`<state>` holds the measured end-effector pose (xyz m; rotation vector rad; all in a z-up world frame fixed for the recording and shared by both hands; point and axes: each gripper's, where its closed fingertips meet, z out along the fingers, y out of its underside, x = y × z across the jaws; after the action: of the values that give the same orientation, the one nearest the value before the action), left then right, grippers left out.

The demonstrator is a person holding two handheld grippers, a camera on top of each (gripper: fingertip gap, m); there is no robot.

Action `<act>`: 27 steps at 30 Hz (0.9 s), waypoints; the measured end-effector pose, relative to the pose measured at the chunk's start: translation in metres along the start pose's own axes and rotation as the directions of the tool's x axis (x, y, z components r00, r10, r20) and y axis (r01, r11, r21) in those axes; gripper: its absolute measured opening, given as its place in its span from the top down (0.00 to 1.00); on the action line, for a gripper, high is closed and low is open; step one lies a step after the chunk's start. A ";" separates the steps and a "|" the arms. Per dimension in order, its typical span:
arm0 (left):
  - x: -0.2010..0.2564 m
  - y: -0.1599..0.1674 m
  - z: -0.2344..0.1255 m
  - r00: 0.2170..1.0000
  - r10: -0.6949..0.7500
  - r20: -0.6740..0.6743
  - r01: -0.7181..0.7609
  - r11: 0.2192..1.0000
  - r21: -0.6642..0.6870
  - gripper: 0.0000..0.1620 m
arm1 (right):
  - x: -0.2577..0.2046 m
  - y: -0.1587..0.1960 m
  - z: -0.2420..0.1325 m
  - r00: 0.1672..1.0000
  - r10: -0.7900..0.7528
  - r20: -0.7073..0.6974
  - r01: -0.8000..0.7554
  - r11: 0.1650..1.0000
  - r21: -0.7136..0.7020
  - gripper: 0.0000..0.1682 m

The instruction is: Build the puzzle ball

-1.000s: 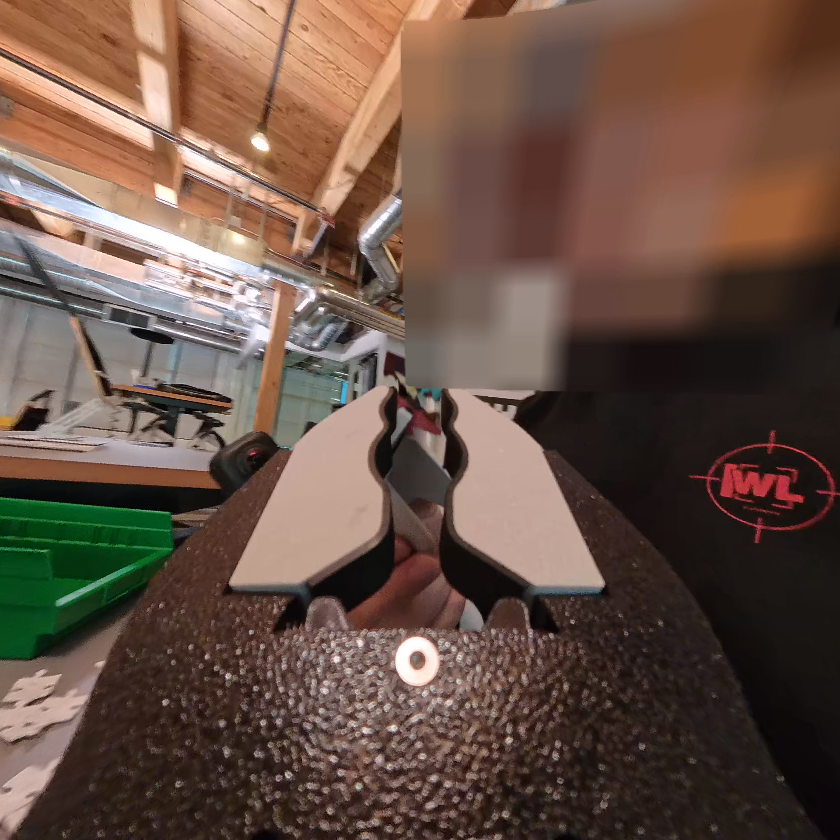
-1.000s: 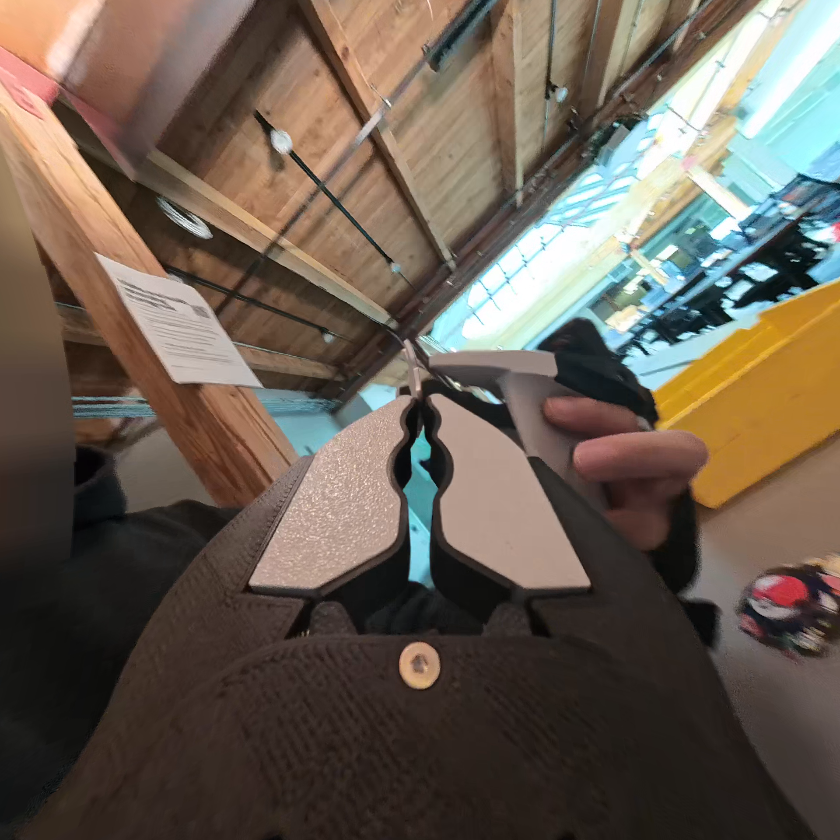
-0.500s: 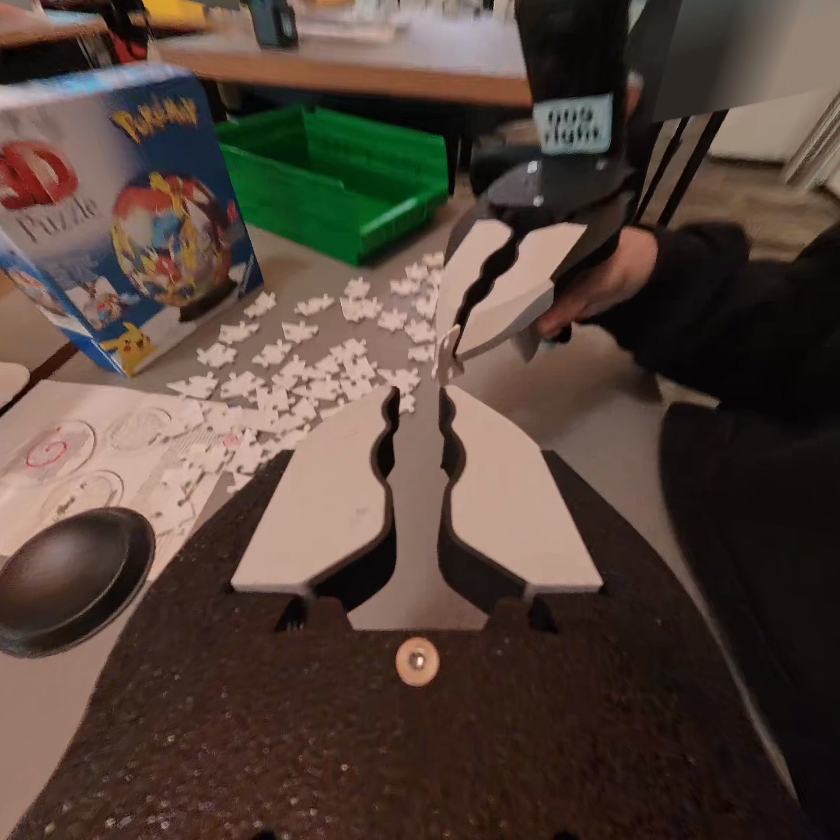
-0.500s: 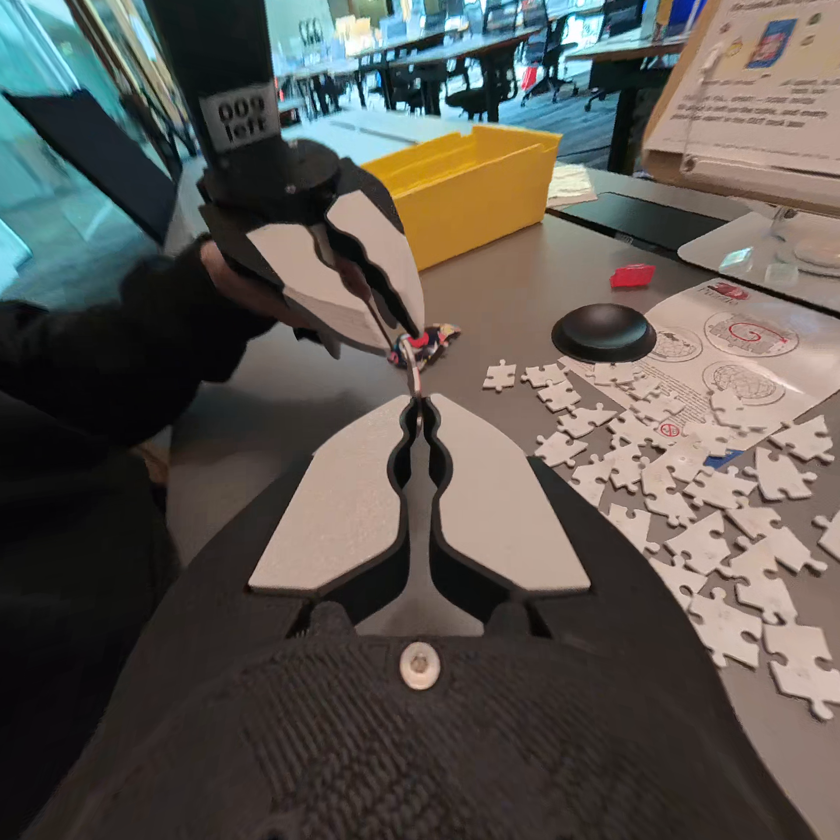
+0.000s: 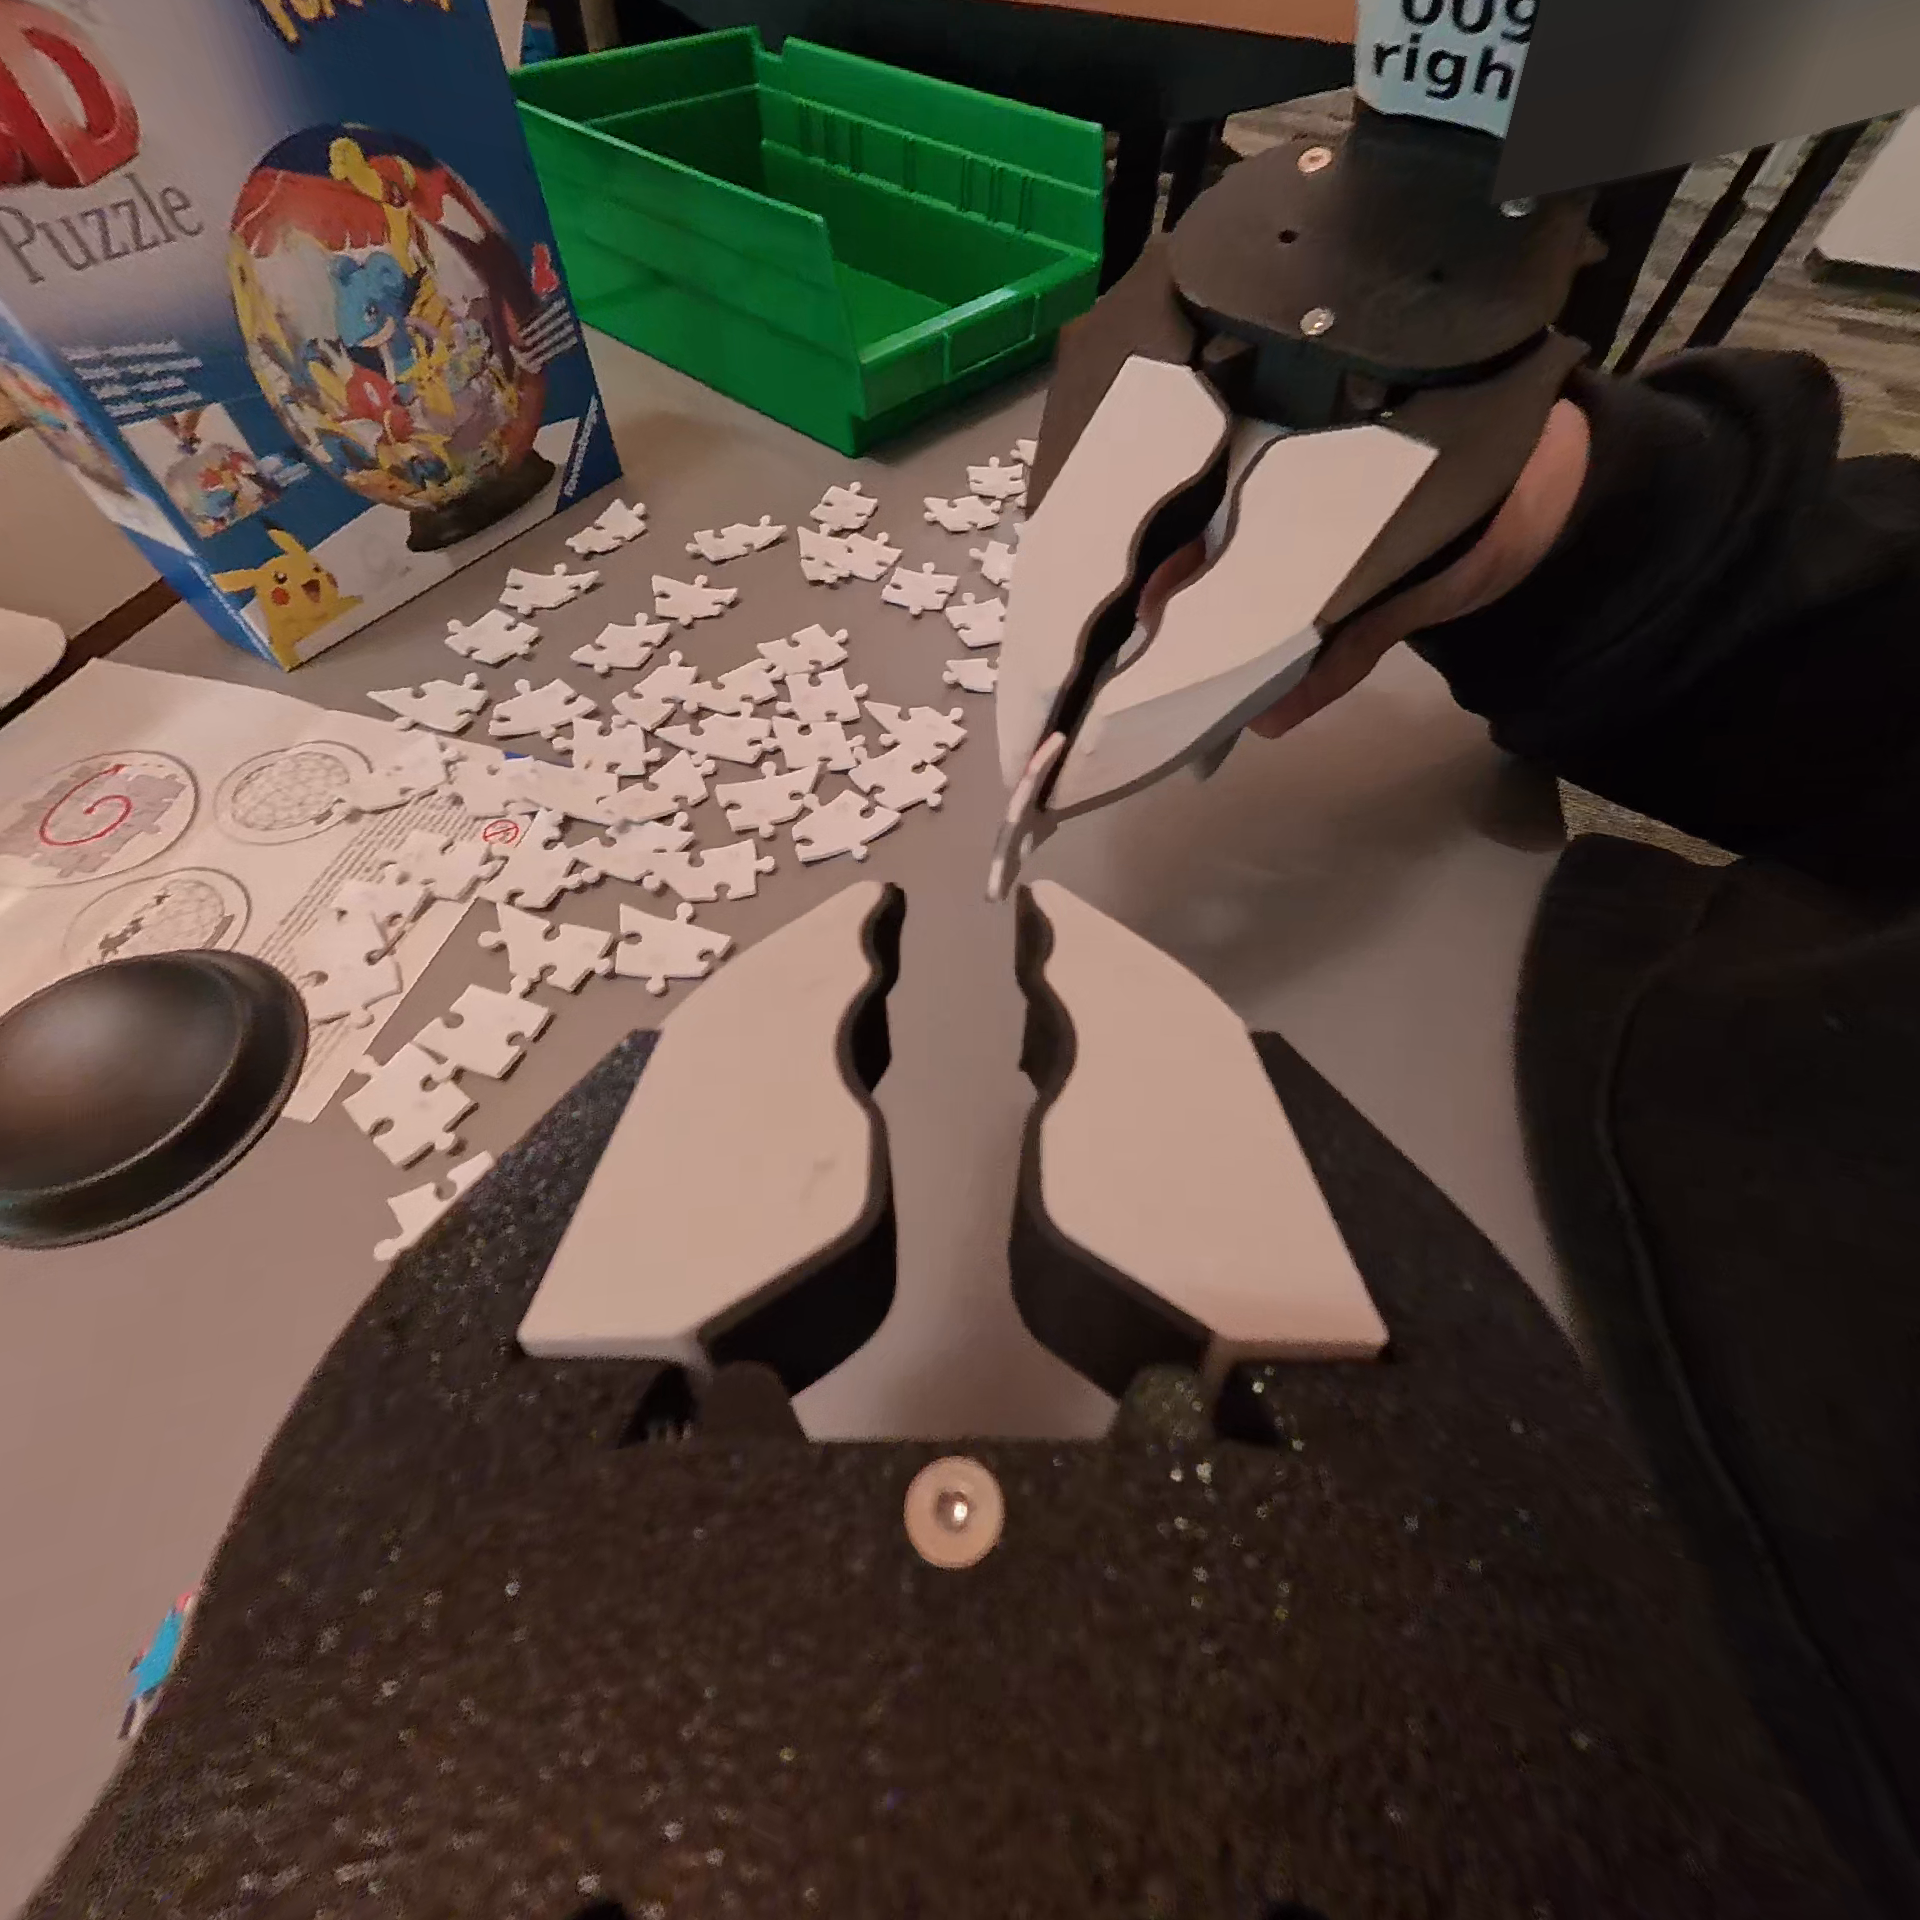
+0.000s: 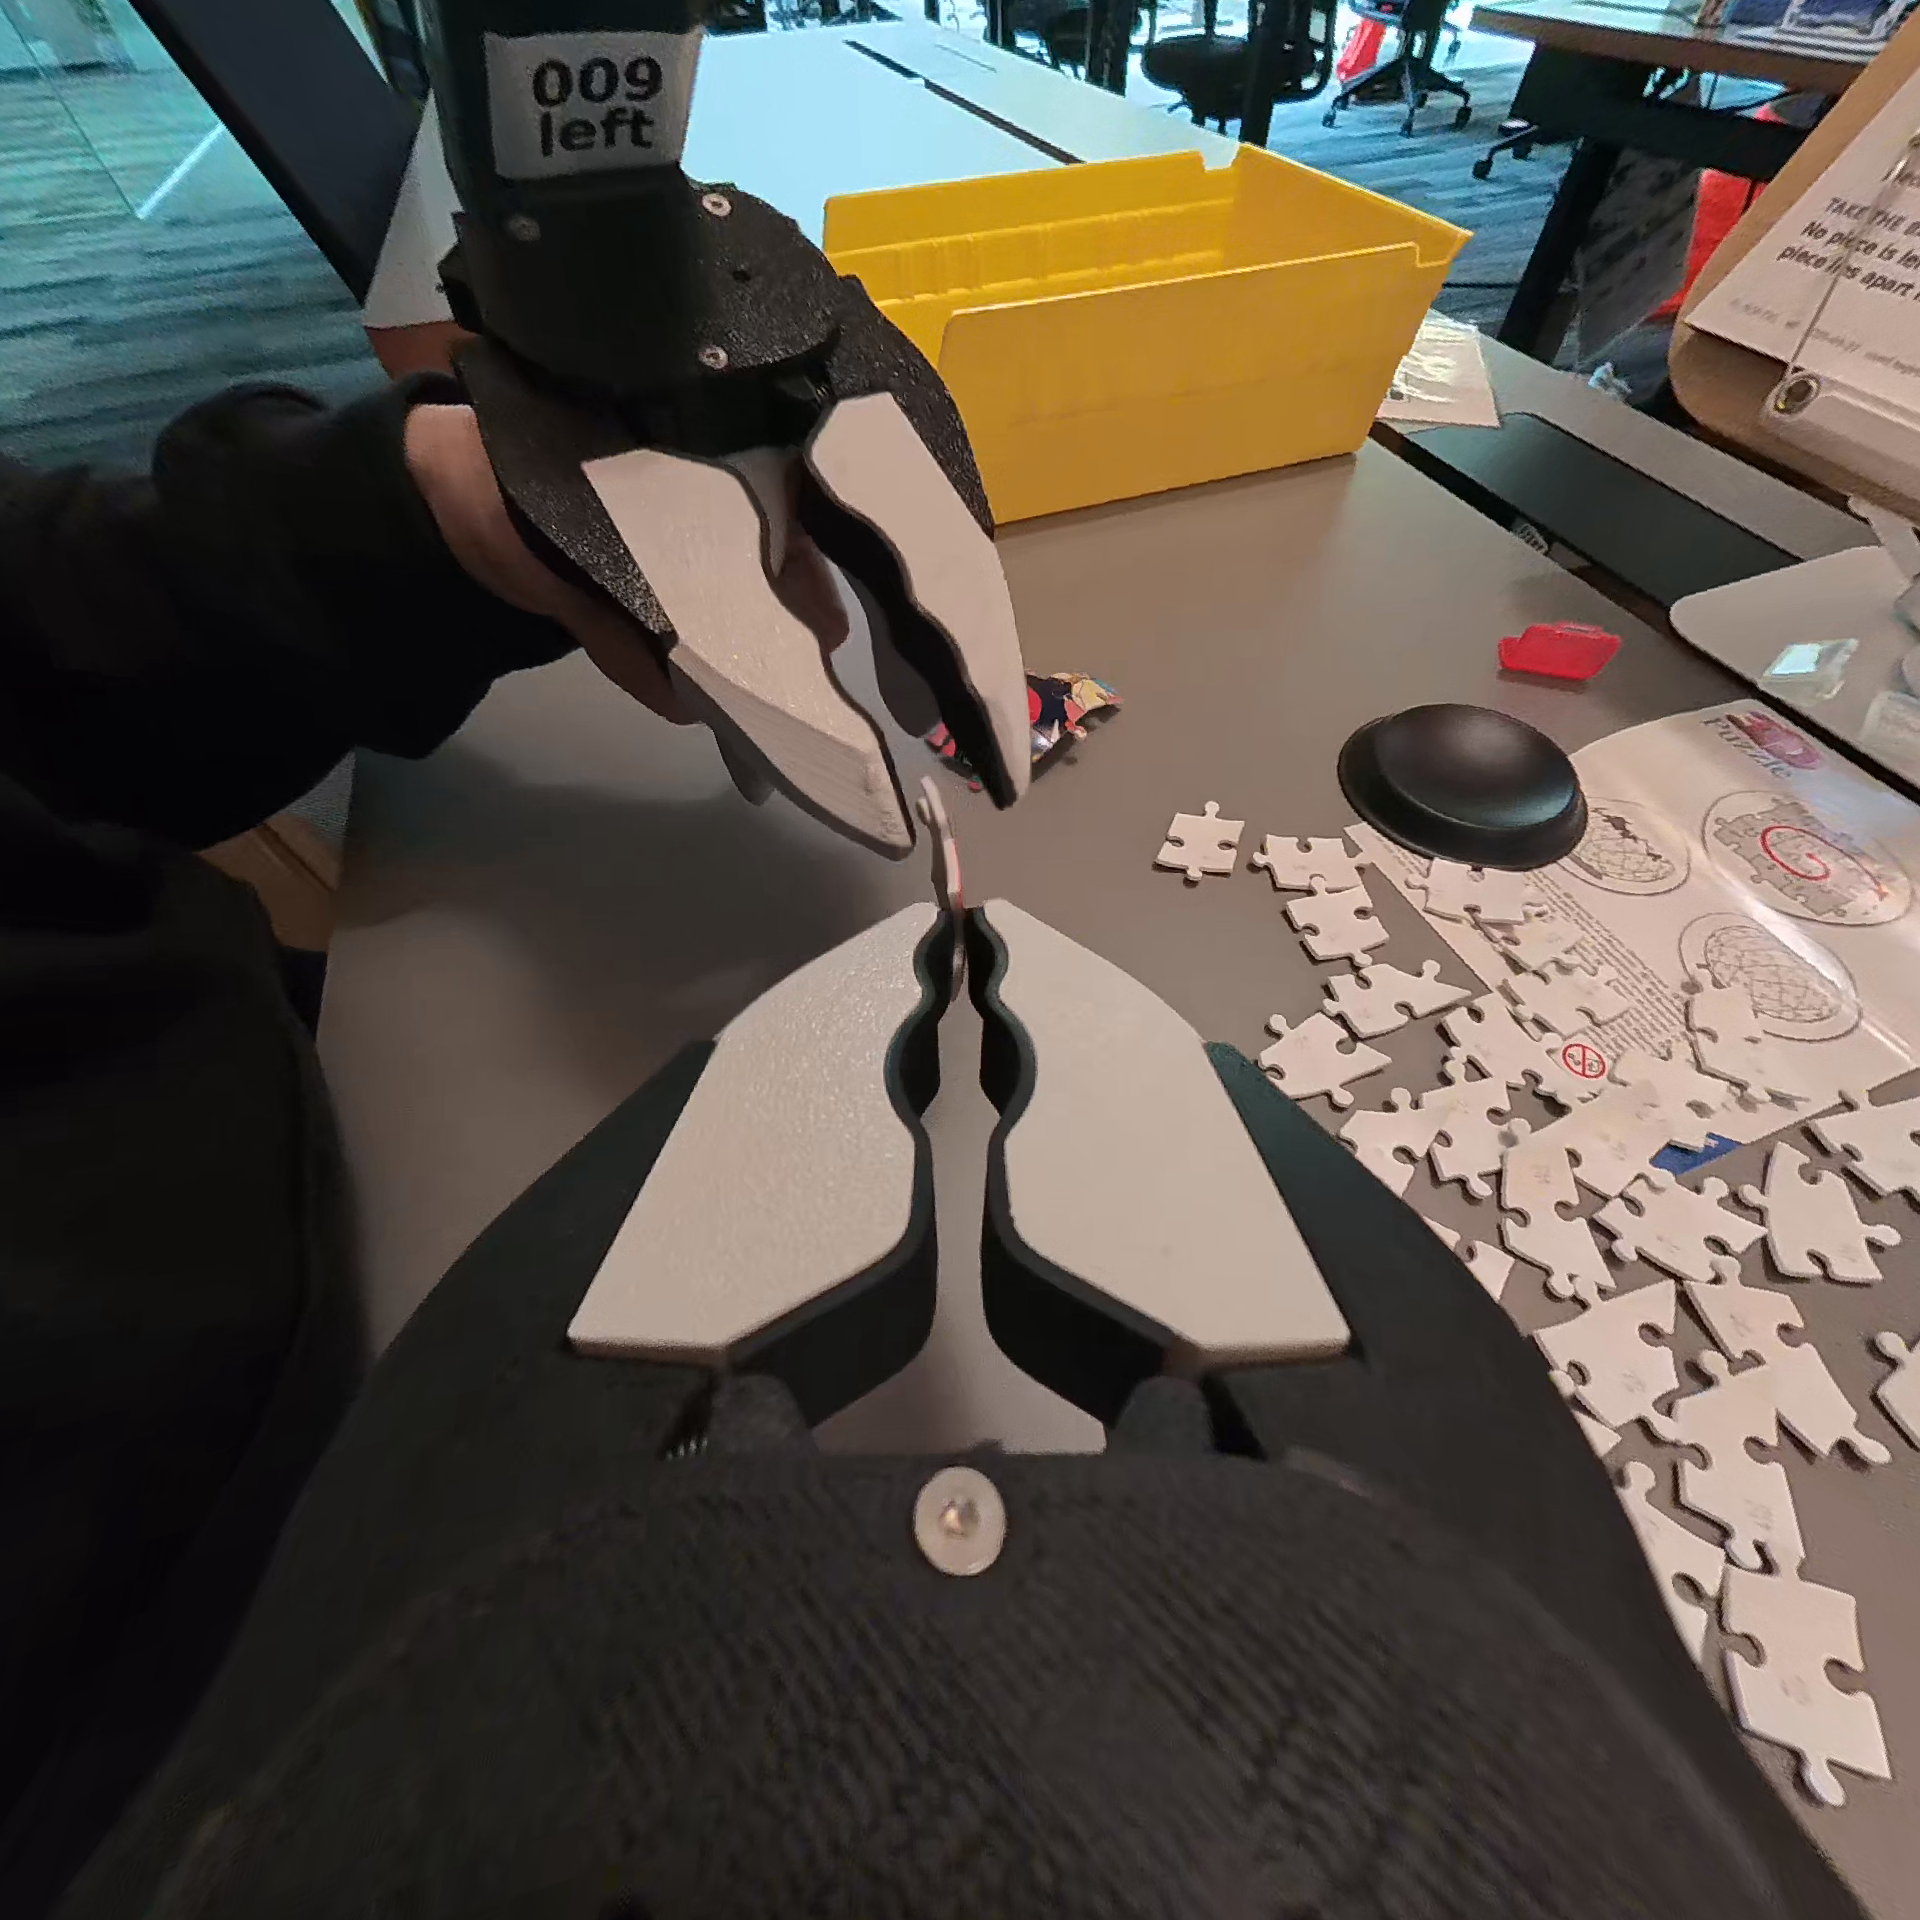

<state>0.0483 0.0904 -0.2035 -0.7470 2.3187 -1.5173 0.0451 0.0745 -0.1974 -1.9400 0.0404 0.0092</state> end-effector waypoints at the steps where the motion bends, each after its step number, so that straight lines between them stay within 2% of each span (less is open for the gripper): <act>1: 0.001 0.001 0.001 1.000 -0.006 -0.009 0.006 1.000 -0.008 0.87 | 0.000 0.000 0.000 1.000 -0.002 0.000 0.002 1.000 0.000 0.99; 3: 0.006 0.001 0.003 0.999 0.003 -0.045 -0.004 1.000 -0.012 0.99 | 0.002 0.001 0.001 1.000 -0.006 -0.006 0.006 1.000 -0.008 0.99; 6: 0.003 0.002 0.005 0.999 -0.006 -0.039 0.005 1.000 -0.021 0.99 | 0.005 0.003 0.001 1.000 -0.009 -0.009 0.009 1.000 -0.009 0.99; 10: -0.004 0.003 0.005 0.988 -0.126 -0.084 0.126 0.992 -0.005 0.99 | 0.013 0.004 0.002 1.000 -0.001 -0.027 0.002 1.000 0.013 0.96; 12: -0.019 0.006 0.000 0.979 -0.197 -0.048 0.198 0.980 0.004 0.99 | 0.025 0.009 -0.001 0.997 -0.023 -0.074 0.022 1.000 -0.009 0.90; 16: -0.079 0.017 -0.024 0.903 -0.407 0.136 0.406 0.913 0.038 1.00 | 0.063 0.017 0.001 0.967 -0.142 -0.213 0.127 0.988 -0.085 0.95; 18: -0.103 0.029 -0.028 0.851 -0.492 0.183 0.503 0.864 -0.016 1.00 | 0.082 0.015 0.013 0.949 -0.187 -0.255 0.162 0.980 -0.114 1.00; 21: -0.126 0.039 -0.017 0.813 -0.544 0.209 0.571 0.814 -0.103 1.00 | 0.105 0.020 0.041 0.934 -0.241 -0.263 0.194 0.962 -0.193 1.00; 25: -0.134 0.045 0.008 0.791 -0.582 0.191 0.611 0.768 -0.190 1.00 | 0.121 0.046 0.069 0.916 -0.341 -0.211 0.249 0.896 -0.368 1.00; 27: -0.137 0.051 0.017 0.772 -0.603 0.201 0.635 0.742 -0.216 1.00 | 0.123 0.057 0.076 0.925 -0.330 -0.187 0.233 0.883 -0.407 1.00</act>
<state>0.1563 0.1699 -0.2641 -1.7865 2.3269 -1.3123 0.1676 0.1222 -0.2816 -2.3076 -0.0856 -0.4589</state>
